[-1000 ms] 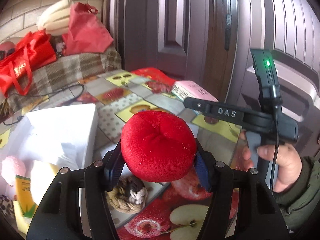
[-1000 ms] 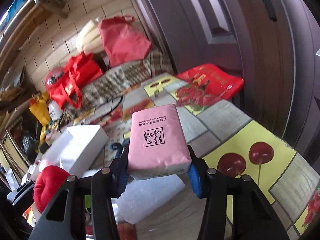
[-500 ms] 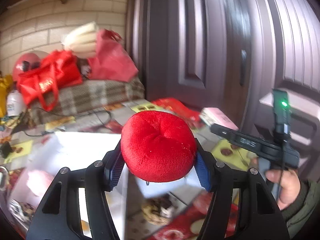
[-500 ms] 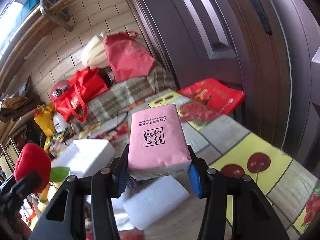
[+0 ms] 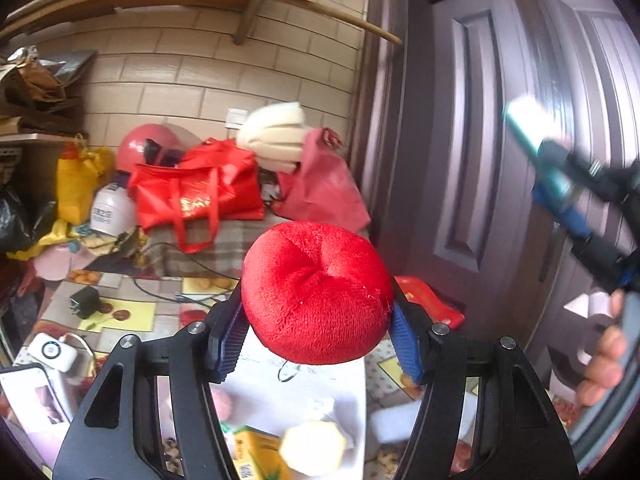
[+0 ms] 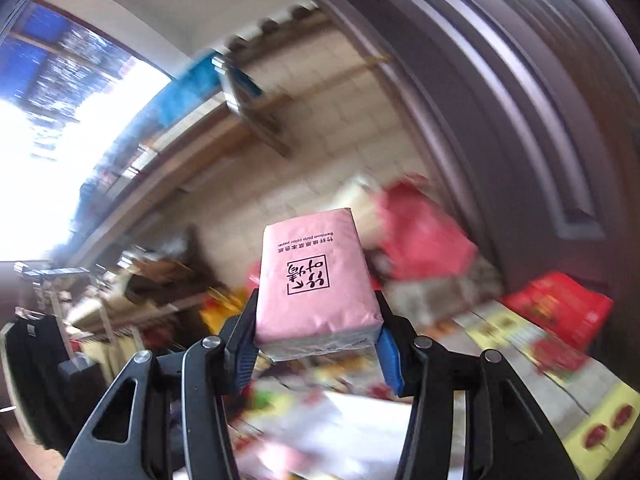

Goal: Organize soft objects
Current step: 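Carry plush ball and tissue pack over the white tray and release both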

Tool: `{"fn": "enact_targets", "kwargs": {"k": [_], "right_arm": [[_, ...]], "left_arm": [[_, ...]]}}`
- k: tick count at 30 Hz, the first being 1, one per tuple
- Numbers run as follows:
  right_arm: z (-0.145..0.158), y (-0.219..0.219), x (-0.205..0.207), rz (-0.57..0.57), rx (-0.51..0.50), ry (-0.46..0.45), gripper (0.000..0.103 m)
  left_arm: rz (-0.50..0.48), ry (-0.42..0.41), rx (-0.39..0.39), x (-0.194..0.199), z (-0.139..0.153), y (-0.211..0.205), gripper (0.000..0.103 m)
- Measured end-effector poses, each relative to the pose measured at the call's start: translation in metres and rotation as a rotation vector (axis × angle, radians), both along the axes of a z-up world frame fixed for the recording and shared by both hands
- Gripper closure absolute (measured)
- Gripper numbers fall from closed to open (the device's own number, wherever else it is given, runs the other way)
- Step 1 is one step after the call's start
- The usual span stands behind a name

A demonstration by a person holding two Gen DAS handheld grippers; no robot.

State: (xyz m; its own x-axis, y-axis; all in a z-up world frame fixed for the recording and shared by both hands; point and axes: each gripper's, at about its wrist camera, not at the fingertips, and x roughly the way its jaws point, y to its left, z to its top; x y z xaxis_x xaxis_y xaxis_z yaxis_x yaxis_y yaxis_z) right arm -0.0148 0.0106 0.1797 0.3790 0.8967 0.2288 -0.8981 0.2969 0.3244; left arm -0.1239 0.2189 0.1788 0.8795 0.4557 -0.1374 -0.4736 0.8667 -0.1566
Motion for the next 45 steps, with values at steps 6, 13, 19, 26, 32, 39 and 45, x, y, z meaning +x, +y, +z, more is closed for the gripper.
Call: {"fn": "enact_targets", "kwargs": {"k": [6, 13, 19, 26, 32, 39, 45], "right_arm": [[0.001, 0.02, -0.003, 0.066, -0.059, -0.019, 0.052], [-0.007, 0.046, 0.02, 0.017, -0.131, 0.0, 0.052], [-0.028, 0.066, 0.026, -0.031, -0.224, 0.008, 0.052], [-0.034, 0.079, 0.021, -0.011, -0.265, 0.004, 0.052], [-0.04, 0.097, 0.019, -0.006, -0.303, -0.015, 0.052], [-0.067, 0.124, 0.034, 0.015, -0.42, 0.05, 0.052], [-0.068, 0.124, 0.031, 0.022, -0.428, 0.043, 0.052]], "left_arm": [[0.095, 0.014, 0.025, -0.01, 0.014, 0.02, 0.04], [0.182, 0.05, 0.077, -0.007, 0.016, 0.031, 0.04], [0.192, 0.132, 0.006, 0.014, -0.011, 0.057, 0.04], [0.201, 0.146, -0.009, 0.017, -0.017, 0.058, 0.04], [0.192, 0.188, -0.028, 0.025, -0.028, 0.061, 0.04], [0.185, 0.224, -0.085, 0.034, -0.045, 0.075, 0.04], [0.178, 0.229, -0.077, 0.037, -0.047, 0.073, 0.04]]}}
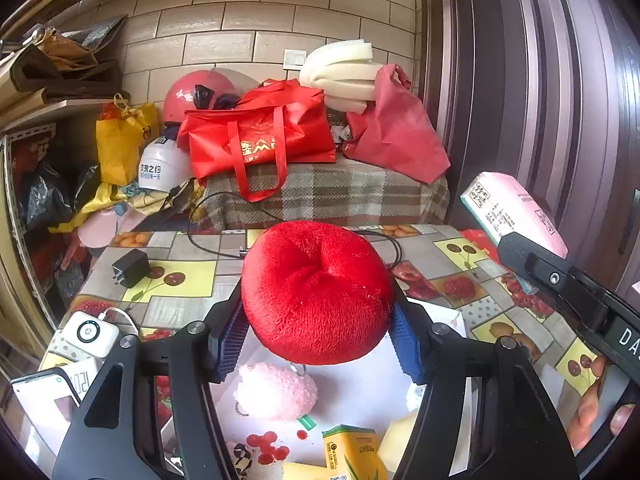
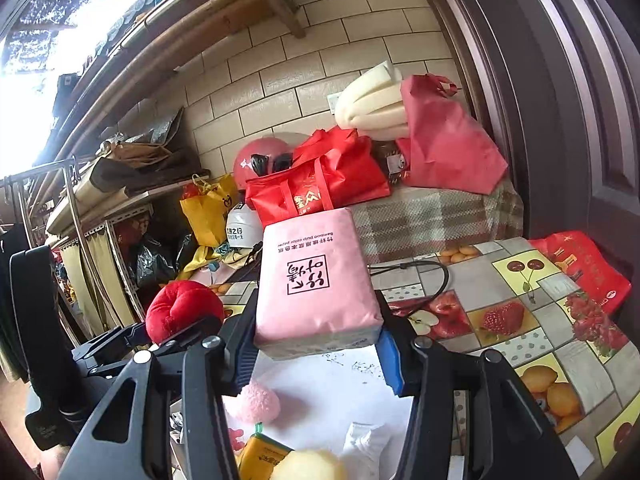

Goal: Organize soft objects
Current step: 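Carry plush ball and tissue pack over the white tray and release both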

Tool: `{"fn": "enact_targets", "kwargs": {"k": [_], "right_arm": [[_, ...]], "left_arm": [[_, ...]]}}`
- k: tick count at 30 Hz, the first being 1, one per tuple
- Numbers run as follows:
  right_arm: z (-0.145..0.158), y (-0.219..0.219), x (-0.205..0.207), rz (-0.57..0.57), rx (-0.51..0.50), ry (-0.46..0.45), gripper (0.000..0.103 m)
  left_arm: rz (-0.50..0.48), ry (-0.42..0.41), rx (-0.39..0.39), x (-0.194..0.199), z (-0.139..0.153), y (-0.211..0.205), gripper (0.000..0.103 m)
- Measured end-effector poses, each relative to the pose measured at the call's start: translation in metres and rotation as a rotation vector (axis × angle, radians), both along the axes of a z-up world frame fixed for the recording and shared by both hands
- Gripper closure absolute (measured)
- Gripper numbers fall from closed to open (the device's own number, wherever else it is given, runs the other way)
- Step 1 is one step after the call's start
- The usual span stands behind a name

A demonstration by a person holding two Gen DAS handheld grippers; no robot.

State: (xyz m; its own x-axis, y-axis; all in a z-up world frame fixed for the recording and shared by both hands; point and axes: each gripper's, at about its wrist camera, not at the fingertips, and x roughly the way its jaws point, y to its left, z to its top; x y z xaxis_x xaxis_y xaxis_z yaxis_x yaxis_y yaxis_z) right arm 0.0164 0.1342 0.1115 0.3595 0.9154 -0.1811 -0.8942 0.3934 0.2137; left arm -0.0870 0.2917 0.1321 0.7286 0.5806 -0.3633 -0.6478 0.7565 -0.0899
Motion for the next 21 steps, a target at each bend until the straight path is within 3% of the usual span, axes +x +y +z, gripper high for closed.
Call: {"fn": "enact_targets", "kwargs": {"k": [9, 16, 21], "right_arm": [[-0.005, 0.007, 0.001, 0.005, -0.033, 0.011, 0.052], [-0.028, 0.027, 0.013, 0.036, -0.122, 0.1, 0.052], [-0.046, 0.038, 0.023, 0.067, -0.173, 0.191, 0.052]], "left_arm": [[0.004, 0.035, -0.028, 0.009, -0.014, 0.008, 0.04], [0.0, 0.095, -0.107, 0.022, -0.039, 0.023, 0.04], [0.008, 0.1, -0.117, 0.024, -0.041, 0.024, 0.04]]}}
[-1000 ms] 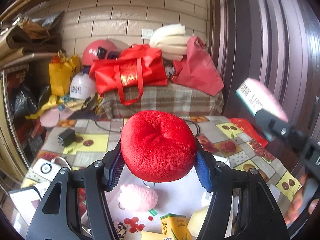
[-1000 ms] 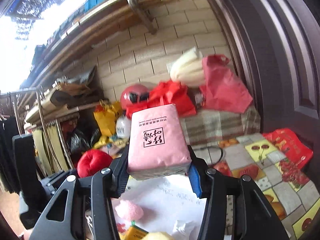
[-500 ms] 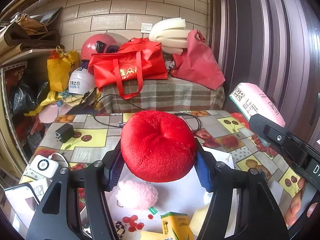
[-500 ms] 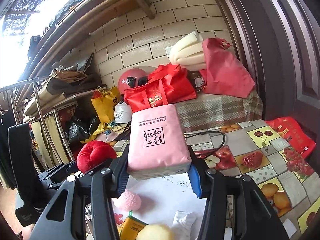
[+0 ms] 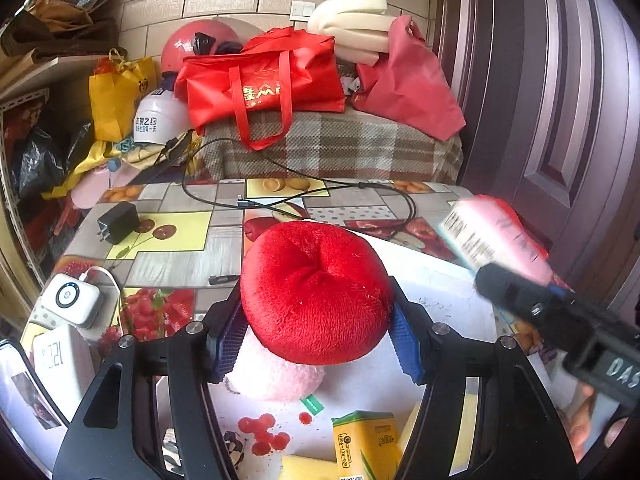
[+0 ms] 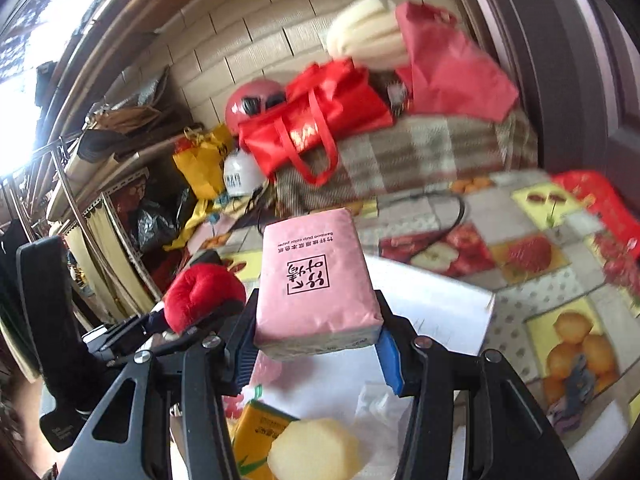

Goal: Organize soft objects
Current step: 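Carry plush ball and tissue pack over the white tray and release both, then move both open tools back toward the rope knot and knitted toy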

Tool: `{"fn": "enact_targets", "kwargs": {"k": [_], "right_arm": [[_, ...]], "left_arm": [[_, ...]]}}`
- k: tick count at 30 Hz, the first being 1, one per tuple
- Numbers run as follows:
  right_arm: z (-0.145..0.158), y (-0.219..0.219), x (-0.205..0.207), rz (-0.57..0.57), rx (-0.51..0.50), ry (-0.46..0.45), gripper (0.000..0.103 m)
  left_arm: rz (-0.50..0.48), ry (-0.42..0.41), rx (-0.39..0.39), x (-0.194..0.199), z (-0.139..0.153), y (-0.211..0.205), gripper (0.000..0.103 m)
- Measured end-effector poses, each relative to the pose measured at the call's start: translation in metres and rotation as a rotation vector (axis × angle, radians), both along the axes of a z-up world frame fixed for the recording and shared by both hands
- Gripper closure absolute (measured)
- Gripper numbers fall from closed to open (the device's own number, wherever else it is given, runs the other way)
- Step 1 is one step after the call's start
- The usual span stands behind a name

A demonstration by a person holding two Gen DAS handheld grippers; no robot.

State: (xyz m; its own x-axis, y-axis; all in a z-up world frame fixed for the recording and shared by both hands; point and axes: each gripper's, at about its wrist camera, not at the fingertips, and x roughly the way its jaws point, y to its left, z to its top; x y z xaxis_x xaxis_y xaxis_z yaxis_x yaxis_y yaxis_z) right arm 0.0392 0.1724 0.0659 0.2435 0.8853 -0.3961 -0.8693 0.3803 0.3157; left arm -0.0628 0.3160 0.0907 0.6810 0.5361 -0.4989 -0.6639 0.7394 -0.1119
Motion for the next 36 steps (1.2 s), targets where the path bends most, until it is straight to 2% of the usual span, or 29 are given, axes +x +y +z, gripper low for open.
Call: {"fn": "enact_targets", "kwargs": {"k": [4, 7, 8, 9, 10, 11, 13, 14, 36], "right_arm": [[-0.004, 0.001, -0.001, -0.004, -0.014, 0.004, 0.051], [-0.004, 0.0, -0.001, -0.004, -0.005, 0.013, 0.05], [-0.005, 0.0, 0.0, -0.004, -0.004, 0.019, 0.046], [-0.005, 0.001, 0.001, -0.003, -0.002, 0.029, 0.033], [-0.005, 0.0, 0.003, -0.018, -0.003, 0.032, 0.029], [-0.004, -0.001, 0.004, -0.028, 0.002, 0.036, 0.017], [-0.002, -0.003, 0.006, -0.032, 0.009, 0.05, 0.009], [-0.002, -0.004, 0.007, -0.038, 0.013, 0.053, 0.0], [0.005, -0.016, 0.013, -0.1, 0.057, 0.053, 0.0]], "left_arm": [[0.008, 0.005, -0.006, 0.001, -0.002, 0.001, 0.036], [0.01, 0.021, -0.002, 0.002, -0.003, 0.002, 0.02], [0.013, 0.032, 0.008, 0.003, -0.004, 0.001, 0.009], [0.027, 0.043, 0.025, 0.004, -0.004, 0.001, 0.003], [0.045, 0.053, 0.04, 0.003, -0.004, 0.001, 0.001], [0.061, 0.059, 0.058, 0.003, -0.003, 0.001, 0.0], [0.058, 0.045, 0.068, 0.0, -0.002, 0.0, 0.0], [0.06, 0.039, 0.072, -0.001, -0.001, -0.002, 0.0], [0.043, 0.011, 0.103, 0.0, 0.009, -0.014, 0.0]]}}
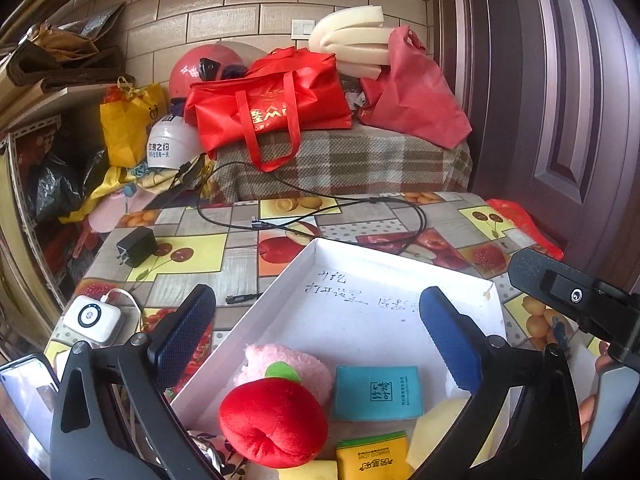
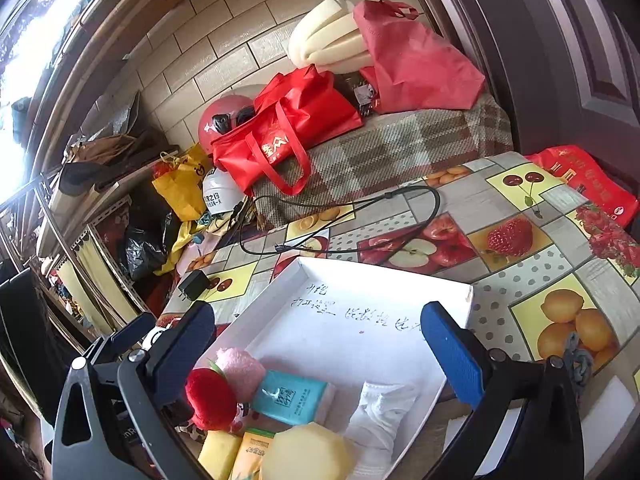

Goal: Organize soft objects
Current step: 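Move both open tools back toward the rope knot and knitted toy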

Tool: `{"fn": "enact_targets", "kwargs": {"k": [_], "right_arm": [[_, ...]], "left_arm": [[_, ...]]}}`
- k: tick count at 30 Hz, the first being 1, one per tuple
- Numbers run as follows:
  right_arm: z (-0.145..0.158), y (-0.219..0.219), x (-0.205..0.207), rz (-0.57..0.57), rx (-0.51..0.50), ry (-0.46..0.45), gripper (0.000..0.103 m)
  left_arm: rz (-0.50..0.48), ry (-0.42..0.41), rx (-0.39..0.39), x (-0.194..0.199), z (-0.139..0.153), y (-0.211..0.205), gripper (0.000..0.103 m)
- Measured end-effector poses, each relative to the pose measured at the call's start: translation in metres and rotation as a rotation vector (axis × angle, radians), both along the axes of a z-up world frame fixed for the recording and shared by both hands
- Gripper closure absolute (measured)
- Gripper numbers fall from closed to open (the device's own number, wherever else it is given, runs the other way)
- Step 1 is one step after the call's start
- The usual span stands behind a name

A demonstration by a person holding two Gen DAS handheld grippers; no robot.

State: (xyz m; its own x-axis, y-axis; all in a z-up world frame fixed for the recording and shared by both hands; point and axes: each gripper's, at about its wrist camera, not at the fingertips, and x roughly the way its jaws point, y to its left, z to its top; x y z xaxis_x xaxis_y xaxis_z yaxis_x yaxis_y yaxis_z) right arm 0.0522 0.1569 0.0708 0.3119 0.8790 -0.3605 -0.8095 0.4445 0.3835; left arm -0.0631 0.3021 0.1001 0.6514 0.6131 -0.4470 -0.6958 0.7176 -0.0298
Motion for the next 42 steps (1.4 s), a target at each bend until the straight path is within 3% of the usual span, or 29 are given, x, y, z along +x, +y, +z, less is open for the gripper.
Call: {"fn": "enact_targets", "kwargs": {"k": [8, 15, 22, 26, 30, 36, 40, 42], "right_arm": [[0.003, -0.005, 0.001, -0.015, 0.018, -0.003, 0.0], [0.023, -0.027, 0.002, -0.062, 0.095, -0.027, 0.0], [0.063, -0.095, 0.02, -0.154, 0.184, -0.113, 0.0], [0.057, -0.122, 0.035, -0.193, 0.117, -0.16, 0.0], [0.026, -0.126, 0.053, -0.249, -0.069, -0.228, 0.0], [-0.024, -0.127, 0.097, -0.163, -0.184, -0.065, 0.0], [-0.052, -0.111, 0.106, -0.139, -0.263, -0.016, 0.006], [-0.064, -0.1, 0.104, -0.11, -0.301, -0.002, 0.014]], "left_arm": [[-0.006, -0.017, 0.007, -0.002, 0.006, -0.004, 0.0], [-0.076, -0.05, 0.044, -0.003, 0.021, -0.022, 0.0], [-0.173, -0.121, 0.039, -0.008, 0.038, -0.039, 0.0], [-0.27, -0.119, 0.0, 0.0, 0.038, -0.05, 0.0], [-0.407, -0.097, -0.083, 0.015, 0.032, -0.07, 0.0], [-0.665, -0.005, -0.193, 0.041, 0.012, -0.132, 0.001], [-0.723, 0.146, -0.149, 0.059, -0.017, -0.177, 0.001], [-0.736, 0.207, -0.131, 0.065, -0.032, -0.189, 0.012]]}}
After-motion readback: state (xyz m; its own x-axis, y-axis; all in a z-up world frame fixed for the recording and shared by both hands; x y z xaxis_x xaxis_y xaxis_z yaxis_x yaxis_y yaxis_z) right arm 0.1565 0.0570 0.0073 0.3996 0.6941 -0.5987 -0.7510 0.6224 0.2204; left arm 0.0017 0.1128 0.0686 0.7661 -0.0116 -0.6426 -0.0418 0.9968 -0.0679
